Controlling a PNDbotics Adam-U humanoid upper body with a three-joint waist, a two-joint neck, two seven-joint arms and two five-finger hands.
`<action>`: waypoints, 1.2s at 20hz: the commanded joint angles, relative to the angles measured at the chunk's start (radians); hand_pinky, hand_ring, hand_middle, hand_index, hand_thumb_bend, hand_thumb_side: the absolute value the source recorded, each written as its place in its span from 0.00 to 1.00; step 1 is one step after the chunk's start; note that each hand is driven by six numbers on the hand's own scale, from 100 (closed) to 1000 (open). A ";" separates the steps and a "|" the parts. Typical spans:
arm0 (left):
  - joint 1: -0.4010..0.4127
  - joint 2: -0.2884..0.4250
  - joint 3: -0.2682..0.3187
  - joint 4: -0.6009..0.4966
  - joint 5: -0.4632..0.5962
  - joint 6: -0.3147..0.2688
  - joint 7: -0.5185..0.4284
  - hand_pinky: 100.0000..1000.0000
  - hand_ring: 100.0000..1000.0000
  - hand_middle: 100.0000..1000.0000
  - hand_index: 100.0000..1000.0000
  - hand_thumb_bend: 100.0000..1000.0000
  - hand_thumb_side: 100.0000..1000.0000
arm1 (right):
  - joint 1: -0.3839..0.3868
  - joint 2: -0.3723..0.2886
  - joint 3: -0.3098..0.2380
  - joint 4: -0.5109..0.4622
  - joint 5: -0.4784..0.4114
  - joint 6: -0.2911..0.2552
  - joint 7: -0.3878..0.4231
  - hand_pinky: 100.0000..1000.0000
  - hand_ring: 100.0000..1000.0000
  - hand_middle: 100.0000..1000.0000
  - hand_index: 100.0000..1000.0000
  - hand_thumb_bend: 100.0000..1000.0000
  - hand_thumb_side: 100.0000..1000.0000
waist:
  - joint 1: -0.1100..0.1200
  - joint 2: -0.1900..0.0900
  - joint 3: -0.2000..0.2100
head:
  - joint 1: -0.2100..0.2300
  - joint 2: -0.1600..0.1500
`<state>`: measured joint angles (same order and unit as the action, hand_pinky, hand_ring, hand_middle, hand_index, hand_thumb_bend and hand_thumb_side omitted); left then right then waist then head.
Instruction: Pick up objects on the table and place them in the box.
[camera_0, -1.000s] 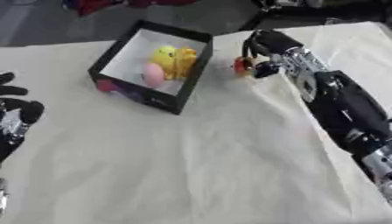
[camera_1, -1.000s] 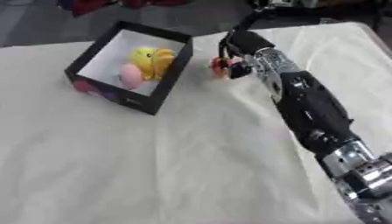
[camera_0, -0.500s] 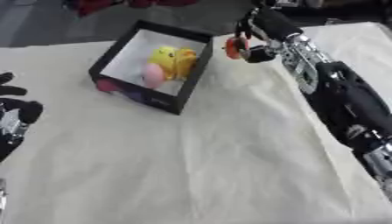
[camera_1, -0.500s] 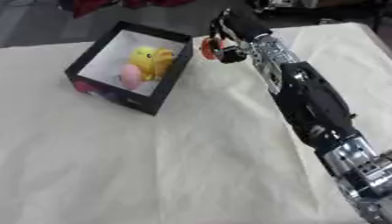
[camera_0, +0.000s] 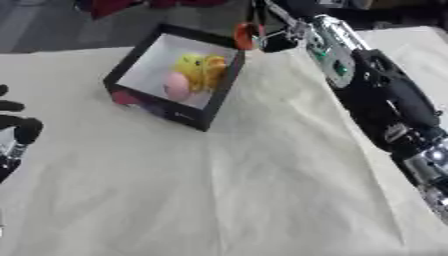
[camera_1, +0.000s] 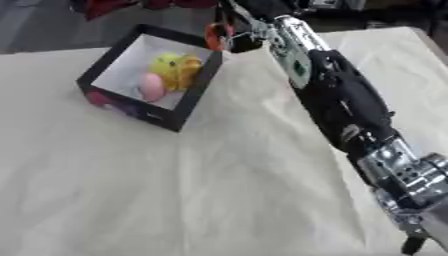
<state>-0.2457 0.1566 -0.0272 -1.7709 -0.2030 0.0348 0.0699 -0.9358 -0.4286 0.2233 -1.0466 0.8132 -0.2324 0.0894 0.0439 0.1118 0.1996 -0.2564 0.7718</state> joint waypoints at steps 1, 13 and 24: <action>-0.020 0.003 -0.007 -0.024 0.001 -0.004 -0.009 0.70 0.46 0.53 0.80 0.97 0.61 | -0.042 0.014 -0.002 -0.011 -0.030 -0.001 0.014 0.78 0.64 0.30 0.16 0.00 0.00 | -0.009 -0.024 0.012 | -0.032 -0.002; -0.062 -0.013 -0.025 -0.030 0.007 -0.007 -0.026 0.70 0.46 0.53 0.79 0.98 0.61 | -0.053 0.095 0.000 0.084 -0.070 -0.040 0.051 0.80 0.66 0.36 0.23 0.00 0.13 | -0.012 0.003 0.073 | -0.105 -0.002; -0.068 -0.015 -0.024 -0.033 0.007 -0.008 -0.026 0.70 0.46 0.53 0.79 0.98 0.61 | -0.040 0.106 0.007 0.095 -0.018 -0.023 -0.021 0.81 0.74 0.59 0.89 0.00 0.31 | -0.014 0.004 0.077 | -0.100 -0.002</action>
<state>-0.2992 0.1384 -0.0512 -1.7824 -0.1972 0.0274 0.0452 -0.9578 -0.3120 0.2293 -0.9402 0.7851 -0.2598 0.0777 0.0413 0.1136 0.2756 -0.3597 0.7718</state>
